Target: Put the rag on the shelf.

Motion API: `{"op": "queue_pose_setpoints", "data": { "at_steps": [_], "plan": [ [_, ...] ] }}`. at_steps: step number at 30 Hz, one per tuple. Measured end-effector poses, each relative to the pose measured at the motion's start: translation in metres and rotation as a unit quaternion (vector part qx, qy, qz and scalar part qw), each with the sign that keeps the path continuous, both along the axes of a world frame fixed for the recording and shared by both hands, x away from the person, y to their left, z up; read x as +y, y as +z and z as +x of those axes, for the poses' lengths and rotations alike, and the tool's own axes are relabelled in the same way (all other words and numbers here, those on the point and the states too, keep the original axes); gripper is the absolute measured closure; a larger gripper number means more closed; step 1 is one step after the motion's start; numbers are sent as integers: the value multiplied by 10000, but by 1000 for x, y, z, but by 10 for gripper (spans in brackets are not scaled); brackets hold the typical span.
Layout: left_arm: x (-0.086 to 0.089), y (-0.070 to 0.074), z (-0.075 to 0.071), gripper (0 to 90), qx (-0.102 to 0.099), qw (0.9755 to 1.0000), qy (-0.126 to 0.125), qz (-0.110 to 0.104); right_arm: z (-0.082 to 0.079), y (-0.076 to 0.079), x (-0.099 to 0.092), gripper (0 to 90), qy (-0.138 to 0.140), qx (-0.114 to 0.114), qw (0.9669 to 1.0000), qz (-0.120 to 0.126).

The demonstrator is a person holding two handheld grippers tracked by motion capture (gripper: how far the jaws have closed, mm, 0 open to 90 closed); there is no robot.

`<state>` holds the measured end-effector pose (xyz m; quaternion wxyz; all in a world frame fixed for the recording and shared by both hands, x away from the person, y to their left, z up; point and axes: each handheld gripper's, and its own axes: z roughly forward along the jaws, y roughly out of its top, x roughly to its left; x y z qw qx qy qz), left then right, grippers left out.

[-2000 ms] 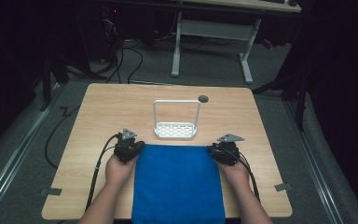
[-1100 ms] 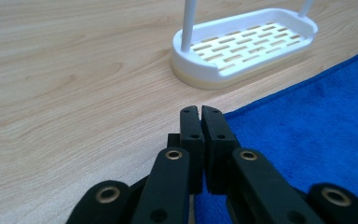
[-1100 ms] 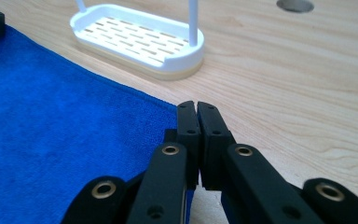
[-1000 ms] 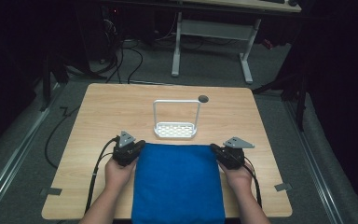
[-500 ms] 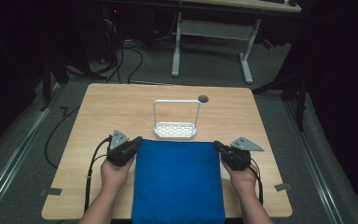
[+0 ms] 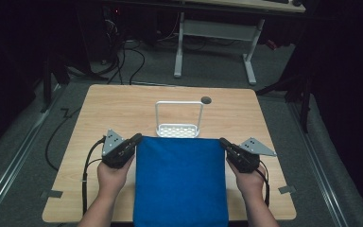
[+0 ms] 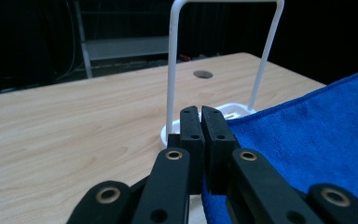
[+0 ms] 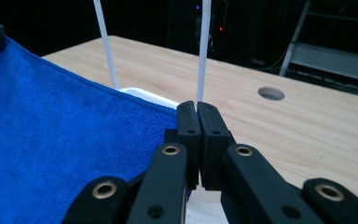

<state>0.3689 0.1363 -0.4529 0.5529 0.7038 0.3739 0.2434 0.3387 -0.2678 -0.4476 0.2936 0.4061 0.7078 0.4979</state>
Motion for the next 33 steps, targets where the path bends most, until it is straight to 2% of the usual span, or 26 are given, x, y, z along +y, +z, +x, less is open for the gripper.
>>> {"op": "queue_pose_setpoints", "data": {
  "at_steps": [4, 9, 10, 11, 12, 13, 19, 22, 25, 29, 33],
  "plan": [
    [2, 7, -4, 883, -124, 9999, 14, -63, -4, 6, 0, 894, 12, -109, 9999, 42],
    [5, 23, -13, 884, -369, 9992, -11, -166, -12, 20, 0, 894, 33, -369, 9993, 107],
    [5, 23, -13, 884, -369, 9992, -11, -166, -12, 20, 0, 894, 33, -369, 9993, 107],
    [6, 30, -17, 884, -474, 9987, -23, -207, -15, 26, 0, 893, 30, -453, 9989, 136],
    [6, 30, -17, 884, -474, 9987, -23, -207, -15, 26, 0, 893, 30, -453, 9989, 136],
    [6, 37, -20, 885, -581, 9980, -23, -247, -20, 34, 0, 894, 40, -596, 9980, 187],
    [9, 64, -29, 885, -975, 9947, 9, -340, -30, 63, 0, 894, 60, -1037, 9942, 292],
    [10, 68, -31, 886, -1015, 9941, 33, -388, -32, 71, 1, 894, 71, -1170, 9926, 308],
    [13, 80, -31, 886, -1130, 9926, 58, -440, -33, 83, 4, 894, 106, -1323, 9906, 334],
    [16, 91, -29, 887, -1247, 9910, 74, -472, -32, 91, 7, 894, 110, -1391, 9898, 299],
    [16, 97, -25, 886, -1249, 9912, 58, -424, -28, 98, 8, 894, 109, -1439, 9890, 324]
  ]
}}
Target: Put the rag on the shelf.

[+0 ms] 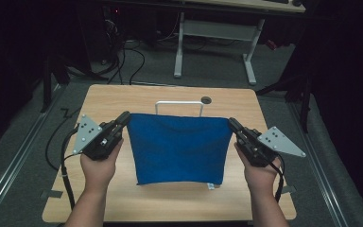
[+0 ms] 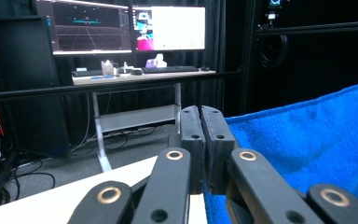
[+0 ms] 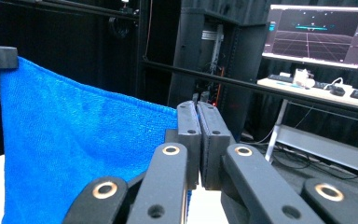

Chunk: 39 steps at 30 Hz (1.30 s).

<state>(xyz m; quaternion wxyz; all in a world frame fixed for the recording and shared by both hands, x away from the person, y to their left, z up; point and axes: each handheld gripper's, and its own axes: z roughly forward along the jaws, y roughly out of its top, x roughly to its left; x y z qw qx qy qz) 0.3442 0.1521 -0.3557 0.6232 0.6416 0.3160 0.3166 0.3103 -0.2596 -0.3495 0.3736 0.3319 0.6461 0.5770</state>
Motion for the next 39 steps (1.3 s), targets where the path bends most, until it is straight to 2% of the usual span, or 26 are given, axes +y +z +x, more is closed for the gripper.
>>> {"op": "queue_pose_setpoints", "data": {
  "at_steps": [6, 9, 10, 15, 18, 21, 27, 29, 32, 34, 35, 36, 37, 39],
  "plan": [
    [0, 2, 8, 886, 146, 9999, -63, 7, 9, 5, 0, 894, -24, 44, 10000, 18],
    [-1, 4, 16, 886, 244, 9997, -86, -10, 13, 6, -1, 894, -36, 55, 10000, -27],
    [-2, 6, 22, 886, 257, 9996, -60, 49, 19, 8, -2, 894, -43, 133, 9999, 31],
    [-2, 12, 32, 886, 241, 9997, -7, 25, 30, 15, -3, 894, -98, 110, 9999, 6],
    [-4, 20, 39, 887, 135, 9999, 92, -27, 36, 20, -2, 894, -152, 63, 9999, -2],
    [-5, 26, 47, 886, 113, 9998, 139, -78, 43, 24, -1, 894, -194, 31, 9998, 47],
    [-7, 35, 60, 886, 63, 9997, 224, -17, 56, 32, -1, 894, -267, 17, 9996, 125],
    [-10, 41, 70, 886, 32, 9996, 276, 61, 65, 36, -1, 894, -297, 16, 9994, 153],
    [-10, 44, 78, 887, 27, 9996, 265, 49, 76, 41, 0, 894, -343, -8, 9993, 118],
    [-11, 45, 91, 886, 34, 9993, 347, 124, 84, 43, 0, 894, -366, -5, 9992, 133],
    [-11, 45, 91, 886, 34, 9993, 347, 124, 87, 44, 1, 894, -362, 4, 9993, 134],
    [-12, 46, 102, 886, 54, 9988, 437, 221, 91, 45, 2, 894, -365, 25, 9992, 144],
    [-12, 46, 102, 886, 54, 9988, 437, 221, 91, 45, 2, 894, -365, 25, 9992, 144],
    [-12, 45, 116, 886, 131, 9981, 528, 276, 106, 46, 6, 894, -426, 69, 9990, 63]
  ]
}}
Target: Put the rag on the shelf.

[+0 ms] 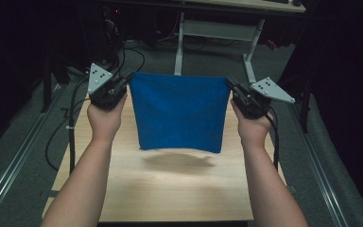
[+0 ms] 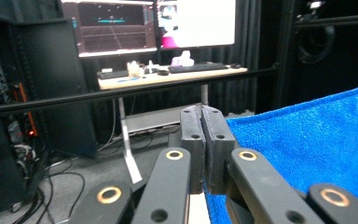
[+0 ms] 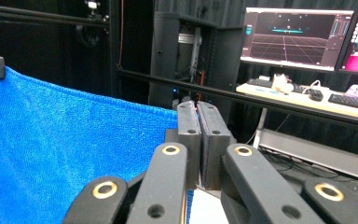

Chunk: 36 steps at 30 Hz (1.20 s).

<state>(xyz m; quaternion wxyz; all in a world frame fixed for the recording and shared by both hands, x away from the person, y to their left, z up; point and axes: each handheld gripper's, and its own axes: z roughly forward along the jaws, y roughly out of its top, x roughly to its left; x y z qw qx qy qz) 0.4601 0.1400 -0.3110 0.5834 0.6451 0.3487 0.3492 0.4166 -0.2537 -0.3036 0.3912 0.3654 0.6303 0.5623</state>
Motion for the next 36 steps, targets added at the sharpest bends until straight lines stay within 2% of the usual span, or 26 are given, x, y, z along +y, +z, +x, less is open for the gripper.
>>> {"op": "queue_pose_setpoints", "data": {
  "at_steps": [2, 3, 4, 5, 6, 7, 9, 11, 12, 14, 15, 16, 17, 18, 19, 21, 23, 24, 27, 30, 31, 32, 33, 36],
  "plan": [
    [0, -3, 9, 886, 45, 10000, 57, 69, 9, -1, 1, 894, -47, 61, 10000, -27],
    [0, -3, 9, 886, 45, 10000, 57, 69, 16, -3, 3, 894, -98, 111, 9999, -65],
    [-1, -6, 14, 886, 64, 9999, 58, 72, 16, -3, 3, 894, -98, 111, 9999, -65],
    [-2, -12, 23, 886, 140, 9996, 147, 175, 25, -6, 4, 894, -191, 146, 9996, -156],
    [-2, -12, 23, 885, 140, 9996, 147, 175, 32, -8, 5, 894, -198, 225, 9994, -152],
    [-4, -21, 34, 885, 291, 9988, 232, 310, 37, -11, 6, 894, -212, 244, 9993, -184],
    [-5, -31, 46, 885, 515, 9976, 278, 371, 48, -19, 10, 894, -254, 369, 9985, -317],
    [-5, -35, 50, 885, 583, 9971, 290, 398, 58, -27, 11, 894, -275, 496, 9976, -402],
    [-8, -46, 59, 885, 749, 9954, 300, 518, 63, -33, 11, 894, -282, 592, 9970, -405],
    [-9, -56, 65, 885, 885, 9943, 268, 526, 73, -44, 9, 894, -313, 792, 9954, -433],
    [-9, -56, 65, 885, 885, 9943, 268, 526, 73, -44, 9, 894, -313, 792, 9954, -433],
    [-10, -66, 69, 885, 1020, 9932, 235, 510, 80, -54, 8, 894, -331, 961, 9936, -488],
    [-10, -66, 69, 885, 1020, 9932, 235, 510, 80, -54, 8, 894, -331, 961, 9936, -488],
    [-10, -71, 71, 885, 1116, 9922, 206, 517, 83, -60, 7, 894, -323, 1024, 9931, -476],
    [-11, -81, 72, 885, 1216, 9908, 154, 572, 86, -70, 6, 894, -334, 1167, 9916, -445],
    [-12, -93, 73, 885, 1336, 9892, 82, 603, 88, -81, 4, 894, -321, 1270, 9901, -498],
    [-12, -97, 72, 885, 1377, 9886, 67, 608, 88, -86, 4, 894, -327, 1330, 9893, -506],
    [-11, -110, 71, 885, 1507, 9867, 13, 616, 88, -95, 2, 894, -289, 1434, 9880, -503],
    [-9, -123, 68, 885, 1645, 9848, -24, 560, 86, -107, 2, 894, -230, 1531, 9866, -507],
    [-10, -130, 66, 885, 1696, 9840, -54, 552, 84, -114, 3, 894, -221, 1576, 9858, -527],
    [-11, -137, 64, 885, 1811, 9817, -114, 586, 83, -121, 3, 894, -202, 1633, 9850, -524],
    [-11, -137, 64, 885, 1811, 9817, -114, 586, 83, -121, 3, 894, -202, 1633, 9850, -524],
    [-12, -142, 61, 885, 1795, 9820, -149, 576, 81, -127, 4, 894, -187, 1687, 9842, -501],
    [-13, -148, 60, 885, 1858, 9808, -192, 551, 79, -134, 4, 893, -156, 1744, 9833, -500]
  ]
}}
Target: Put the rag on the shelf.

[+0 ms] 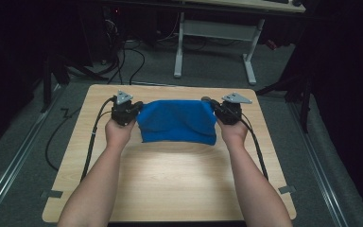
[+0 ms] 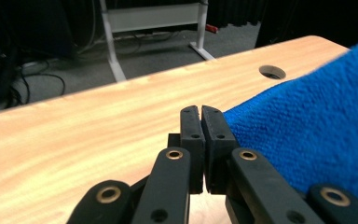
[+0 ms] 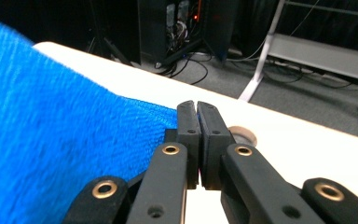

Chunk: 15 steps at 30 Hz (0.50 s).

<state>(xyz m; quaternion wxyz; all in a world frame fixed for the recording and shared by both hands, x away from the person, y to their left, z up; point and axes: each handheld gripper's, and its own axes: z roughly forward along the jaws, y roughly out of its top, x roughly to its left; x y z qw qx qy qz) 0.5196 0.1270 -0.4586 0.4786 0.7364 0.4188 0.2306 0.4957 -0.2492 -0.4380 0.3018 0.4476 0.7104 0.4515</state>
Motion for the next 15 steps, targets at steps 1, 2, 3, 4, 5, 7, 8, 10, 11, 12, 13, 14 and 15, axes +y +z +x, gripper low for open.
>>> {"op": "queue_pose_setpoints", "data": {
  "at_steps": [1, 2, 3, 4, 5, 7, 8, 10, 11, 12, 13, 14, 15],
  "plan": [
    [-1, -6, -1, 885, 65, 10000, -47, 33, -1, -5, 1, 893, 16, 81, 10000, -2],
    [-1, -6, -1, 885, 65, 10000, -47, 33, -1, -8, 2, 893, 40, 115, 9999, -24],
    [-2, -13, -3, 885, 141, 9999, -80, 19, -1, -11, 3, 893, 59, 140, 9999, -42],
    [-2, -13, -3, 885, 141, 9999, -80, 19, -1, -11, 3, 893, 59, 140, 9999, -42],
    [-2, -19, -4, 885, 212, 9997, -111, -4, -2, -15, 5, 893, 101, 187, 9998, -57],
    [-4, -23, -5, 885, 246, 9996, -145, 35, -2, -19, 6, 893, 117, 203, 9997, -53],
    [-4, -23, -5, 885, 246, 9996, -145, 35, -3, -20, 6, 893, 113, 209, 9997, -15],
    [-5, -28, -6, 885, 300, 9994, -175, 28, -3, -25, 5, 893, 106, 262, 9996, 25],
    [-6, -34, -7, 885, 374, 9991, -177, 63, -4, -27, 4, 893, 95, 305, 9995, 35],
    [-6, -34, -7, 885, 374, 9991, -177, 63, -4, -30, 3, 893, 83, 338, 9994, 26],
    [-6, -39, -8, 885, 456, 9988, -192, 67, -4, -32, 2, 893, 85, 369, 9993, 16],
    [-6, -39, -8, 885, 456, 9988, -192, 67, -4, -32, 2, 893, 85, 369, 9993, 16],
    [-5, -44, -9, 885, 494, 9986, -188, 86, -4, -36, 2, 893, 76, 415, 9991, -3]
  ]
}}
